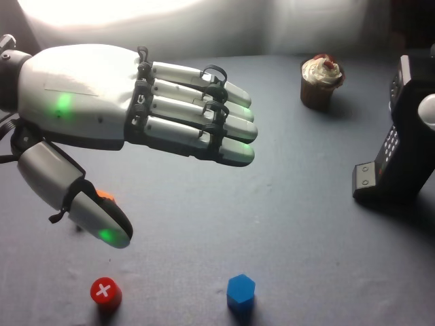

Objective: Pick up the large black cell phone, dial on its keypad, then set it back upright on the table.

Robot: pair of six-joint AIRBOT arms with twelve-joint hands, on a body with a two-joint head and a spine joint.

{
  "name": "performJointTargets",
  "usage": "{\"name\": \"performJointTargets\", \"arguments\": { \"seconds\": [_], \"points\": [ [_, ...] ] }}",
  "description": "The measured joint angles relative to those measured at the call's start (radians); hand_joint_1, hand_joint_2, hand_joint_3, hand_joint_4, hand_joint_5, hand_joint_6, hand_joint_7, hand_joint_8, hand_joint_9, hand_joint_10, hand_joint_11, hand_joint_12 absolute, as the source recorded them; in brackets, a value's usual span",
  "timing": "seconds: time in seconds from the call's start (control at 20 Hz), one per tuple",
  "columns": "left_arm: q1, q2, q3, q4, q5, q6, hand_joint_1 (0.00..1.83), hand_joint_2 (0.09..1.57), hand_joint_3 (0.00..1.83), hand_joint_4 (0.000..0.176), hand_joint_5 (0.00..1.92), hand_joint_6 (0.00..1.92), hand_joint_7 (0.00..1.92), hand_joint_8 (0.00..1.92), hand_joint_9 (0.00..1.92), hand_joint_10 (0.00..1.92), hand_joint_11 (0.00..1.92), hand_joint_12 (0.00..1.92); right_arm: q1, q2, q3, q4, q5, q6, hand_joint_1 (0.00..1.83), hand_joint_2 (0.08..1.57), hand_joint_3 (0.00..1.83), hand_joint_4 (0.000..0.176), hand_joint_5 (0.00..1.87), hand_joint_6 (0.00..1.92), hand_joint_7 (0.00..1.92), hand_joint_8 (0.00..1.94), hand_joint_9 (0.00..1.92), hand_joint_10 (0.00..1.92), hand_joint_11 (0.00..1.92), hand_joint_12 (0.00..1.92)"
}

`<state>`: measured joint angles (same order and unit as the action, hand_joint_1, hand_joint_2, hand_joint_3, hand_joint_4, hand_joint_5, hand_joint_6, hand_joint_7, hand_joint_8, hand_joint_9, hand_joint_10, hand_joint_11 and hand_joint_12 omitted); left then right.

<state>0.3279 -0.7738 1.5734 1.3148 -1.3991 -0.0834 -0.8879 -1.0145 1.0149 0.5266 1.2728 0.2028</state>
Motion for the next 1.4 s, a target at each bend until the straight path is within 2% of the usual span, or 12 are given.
{"name": "performJointTargets", "arguments": {
  "seconds": [0.2, 0.35, 0.45, 0.6, 0.65, 0.75, 0.9, 0.95, 1.05, 1.25, 1.3, 1.4],
  "points": [
    [0.0, 0.0, 0.0, -0.001, -0.001, 0.0, 0.0, 1.11, 0.0, 0.0, 0.14, 0.0, 0.08, 0.0, 0.11, 0.0, 0.0, 0.27, 0.0, -0.014, 0.013, -0.005, -0.009, 0.006, 0.83, 1.05, 0.01, 0.0, 0.0, 0.0, 0.02, 0.01, 0.03, 0.01, 0.08, 0.05],
    [0.0, 0.0, 0.0, 0.0, -0.002, 0.0, 0.0, 1.11, 0.0, 0.0, 0.13, 0.0, 0.09, 0.0, 0.11, 0.0, 0.0, 0.24, 0.013, -0.027, 0.035, -0.008, -0.021, 0.009, 0.95, 1.18, 0.0, 0.0, 0.24, 0.02, 0.26, 0.02, 0.28, 0.02, 0.01, 0.77],
    [0.0, 0.0, 0.0, 0.001, -0.002, 0.0, 0.0, 1.11, 0.0, 0.0, 0.13, 0.0, 0.08, 0.0, 0.11, 0.0, 0.0, 0.23, 0.024, -0.03, 0.045, -0.012, -0.023, 0.014, 1.07, 1.17, 0.0, 0.0, 0.38, 0.02, 0.42, 0.02, 0.44, 0.03, 0.08, 0.91],
    [0.0, 0.0, 0.0, 0.002, -0.003, 0.0, 0.0, 1.11, 0.0, 0.0, 0.13, 0.0, 0.09, 0.0, 0.11, 0.0, 0.0, 0.21, 0.028, -0.033, 0.046, -0.019, -0.011, 0.024, 1.3, 1.18, 0.0, 0.0, 0.71, 0.02, 0.83, 0.03, 0.91, 0.09, 0.56, 1.01],
    [0.0, 0.0, 0.0, 0.002, -0.003, 0.0, 0.0, 1.12, 0.0, 0.0, 0.13, 0.0, 0.08, 0.0, 0.1, 0.0, 0.0, 0.2, 0.028, -0.035, 0.047, -0.024, -0.008, 0.021, 1.48, 1.13, 0.0, 0.0, 0.68, 1.08, 0.91, 0.95, 1.0, 0.97, 0.89, 1.52],
    [0.0, 0.0, 0.0, 0.005, -0.004, 0.0, 0.0, 1.12, 0.0, 0.0, 0.12, 0.0, 0.08, 0.0, 0.09, 0.0, 0.0, 0.18, 0.03, -0.035, 0.047, -0.022, -0.014, 0.021, 1.39, 1.11, 0.0, 0.0, 0.88, 0.9, 1.0, 0.95, 0.99, 1.2, 1.01, 1.09],
    [0.0, 0.0, 0.0, 0.005, -0.004, 0.0, 0.0, 1.12, 0.0, 0.0, 0.11, 0.0, 0.08, 0.0, 0.1, 0.0, 0.0, 0.19, 0.03, -0.031, 0.039, -0.026, -0.028, 0.014, 1.38, 1.11, 0.0, 0.0, 0.9, 0.87, 0.98, 0.96, 0.98, 1.26, 1.06, 1.01],
    [0.0, 0.0, 0.0, 0.005, -0.004, 0.0, 0.0, 1.12, 0.0, 0.0, 0.12, 0.0, 0.08, 0.0, 0.1, 0.0, 0.0, 0.19, 0.03, -0.018, 0.031, -0.036, -0.038, 0.012, 1.47, 1.09, 0.0, 0.0, 0.95, 0.73, 1.01, 0.87, 0.98, 1.12, 1.0, 1.36],
    [0.0, 0.0, 0.0, 0.005, -0.004, 0.0, 0.0, 1.11, 0.0, 0.0, 0.11, 0.0, 0.08, 0.0, 0.1, 0.0, 0.0, 0.2, 0.023, 0.005, 0.028, -0.058, -0.03, 0.01, 1.49, 1.09, 0.0, 0.0, 0.98, 0.65, 1.0, 0.89, 0.93, 1.17, 0.94, 1.5],
    [-0.001, 0.002, 0.0, 0.006, -0.005, 0.0, 0.0, 1.12, 0.0, 0.0, 0.11, 0.0, 0.07, 0.0, 0.08, 0.0, 0.0, 0.18, 0.003, 0.053, 0.015, -0.052, 0.019, 0.01, 1.5, 1.07, 0.0, 0.0, 1.01, 0.57, 1.04, 0.8, 0.99, 1.09, 0.96, 1.49],
    [-0.002, 0.002, 0.0, 0.008, -0.006, 0.0, 0.0, 1.13, 0.0, 0.0, 0.11, 0.0, 0.07, 0.0, 0.08, 0.0, 0.0, 0.2, 0.0, 0.061, 0.012, -0.05, 0.036, 0.01, 1.41, 1.09, 0.0, 0.0, 0.98, 0.67, 1.01, 0.92, 0.99, 1.21, 1.02, 1.18],
    [-0.003, 0.002, 0.0, 0.012, -0.007, 0.0, 0.0, 1.14, 0.0, 0.0, 0.12, 0.0, 0.09, 0.0, 0.09, 0.01, 0.0, 0.26, 0.0, 0.079, 0.008, -0.066, 0.06, 0.01, 1.48, 1.07, 0.0, 0.0, 1.02, 0.55, 1.02, 0.85, 0.99, 1.13, 1.03, 1.33]
  ]
}}
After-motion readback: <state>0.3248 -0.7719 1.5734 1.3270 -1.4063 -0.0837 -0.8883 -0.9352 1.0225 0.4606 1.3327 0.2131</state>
